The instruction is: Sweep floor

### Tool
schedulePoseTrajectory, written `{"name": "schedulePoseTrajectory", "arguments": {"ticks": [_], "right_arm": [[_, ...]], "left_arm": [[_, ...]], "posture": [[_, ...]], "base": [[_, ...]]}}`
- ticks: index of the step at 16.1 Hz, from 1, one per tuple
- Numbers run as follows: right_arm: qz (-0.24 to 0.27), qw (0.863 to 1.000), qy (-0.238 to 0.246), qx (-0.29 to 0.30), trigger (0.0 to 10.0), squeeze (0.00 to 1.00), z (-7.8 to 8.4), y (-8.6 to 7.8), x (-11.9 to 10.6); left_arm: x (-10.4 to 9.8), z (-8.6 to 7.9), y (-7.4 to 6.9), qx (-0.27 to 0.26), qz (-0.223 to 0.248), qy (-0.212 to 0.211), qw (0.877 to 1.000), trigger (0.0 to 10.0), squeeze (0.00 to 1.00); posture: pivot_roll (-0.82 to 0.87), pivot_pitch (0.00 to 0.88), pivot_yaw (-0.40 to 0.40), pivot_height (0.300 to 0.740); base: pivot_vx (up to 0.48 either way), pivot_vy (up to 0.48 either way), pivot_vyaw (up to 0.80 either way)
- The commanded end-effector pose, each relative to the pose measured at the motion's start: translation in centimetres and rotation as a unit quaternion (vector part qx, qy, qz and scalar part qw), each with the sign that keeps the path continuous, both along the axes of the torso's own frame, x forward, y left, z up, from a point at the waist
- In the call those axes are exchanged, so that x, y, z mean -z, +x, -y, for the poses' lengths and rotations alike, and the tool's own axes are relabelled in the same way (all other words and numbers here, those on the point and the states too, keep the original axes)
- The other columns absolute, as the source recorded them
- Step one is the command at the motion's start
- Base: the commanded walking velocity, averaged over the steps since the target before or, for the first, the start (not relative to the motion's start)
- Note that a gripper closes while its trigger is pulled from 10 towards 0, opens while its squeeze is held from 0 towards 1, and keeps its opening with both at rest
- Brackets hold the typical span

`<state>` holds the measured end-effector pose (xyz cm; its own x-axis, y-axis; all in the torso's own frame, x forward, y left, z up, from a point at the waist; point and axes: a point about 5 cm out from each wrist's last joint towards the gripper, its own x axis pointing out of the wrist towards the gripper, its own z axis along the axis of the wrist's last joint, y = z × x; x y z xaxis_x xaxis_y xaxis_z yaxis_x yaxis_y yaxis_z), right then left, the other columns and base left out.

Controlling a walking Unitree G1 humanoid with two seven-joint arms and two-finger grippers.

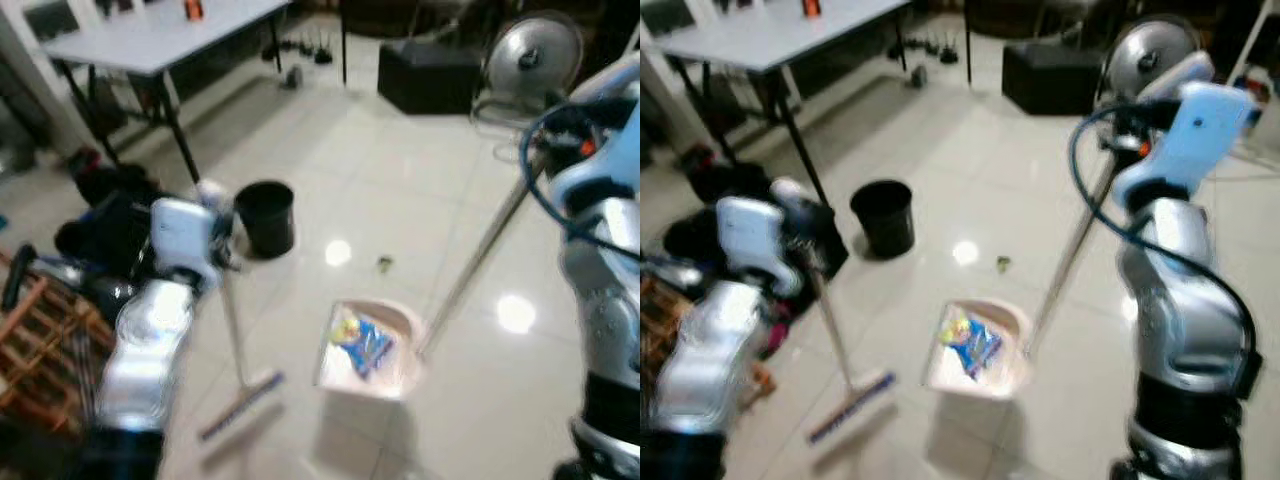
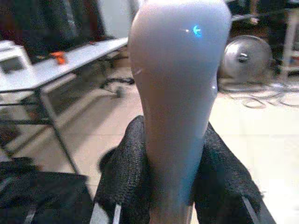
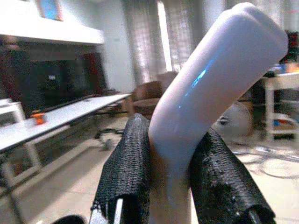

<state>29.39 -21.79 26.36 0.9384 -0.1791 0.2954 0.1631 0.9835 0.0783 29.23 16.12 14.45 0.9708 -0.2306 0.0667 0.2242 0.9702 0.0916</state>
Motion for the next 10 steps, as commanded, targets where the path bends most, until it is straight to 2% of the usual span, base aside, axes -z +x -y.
{"name": "schedulePoseTrajectory", "arguments": {"ticks": [1,6,10], "right_arm": [[0.035,0.999,-0.004,-0.020,10.0,0.00,-1.07,-0.06,-1.44],[0.044,0.999,0.009,-0.026,10.0,0.00,-1.34,0.39,-1.86],[0.044,0.999,0.013,-0.026,10.0,0.00,-1.43,0.71,-2.17]], "left_arm": [[-1.13,-1.07,0.01,-0.020,0.025,0.006,0.999,10.0,0.00],[-1.03,-1.31,-0.54,-0.036,0.027,0.001,0.999,10.0,0.00],[-0.98,-1.21,-0.46,-0.035,0.027,0.005,0.999,10.0,0.00]], "posture": [[0.00,0.000,0.035,0.740],[0.00,0.000,0.018,0.740],[0.00,0.000,0.021,0.740]], "base": [[0.319,0.000,0.00],[0.324,0.000,0.00],[0.352,0.000,0.00]]}}
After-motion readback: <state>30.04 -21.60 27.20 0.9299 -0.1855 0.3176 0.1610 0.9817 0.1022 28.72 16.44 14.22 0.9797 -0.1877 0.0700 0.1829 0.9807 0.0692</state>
